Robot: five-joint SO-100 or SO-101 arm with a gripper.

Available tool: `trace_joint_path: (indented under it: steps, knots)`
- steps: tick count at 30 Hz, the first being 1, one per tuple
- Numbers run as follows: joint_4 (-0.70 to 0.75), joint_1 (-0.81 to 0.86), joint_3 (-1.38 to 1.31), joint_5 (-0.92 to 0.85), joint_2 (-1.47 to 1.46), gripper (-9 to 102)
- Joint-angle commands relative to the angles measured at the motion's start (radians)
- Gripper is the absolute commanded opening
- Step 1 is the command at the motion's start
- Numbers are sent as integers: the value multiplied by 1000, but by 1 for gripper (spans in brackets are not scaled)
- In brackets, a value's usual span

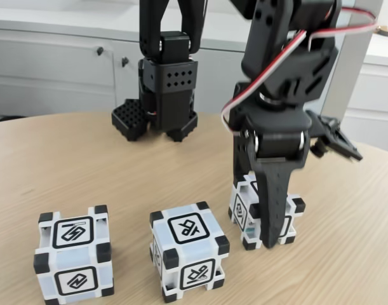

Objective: Stack cubes from left to right.

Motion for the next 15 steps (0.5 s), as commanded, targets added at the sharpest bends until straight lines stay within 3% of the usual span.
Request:
trace_joint_path:
  steps: [1, 7, 13, 15]
  knots:
    - [-58, 11, -31, -28, -14, 37]
    - [-117, 11, -29, -63, -21, 33]
    - [-117, 11, -29, -51, -26, 2]
    - [-117, 11, -29, -46, -8, 0]
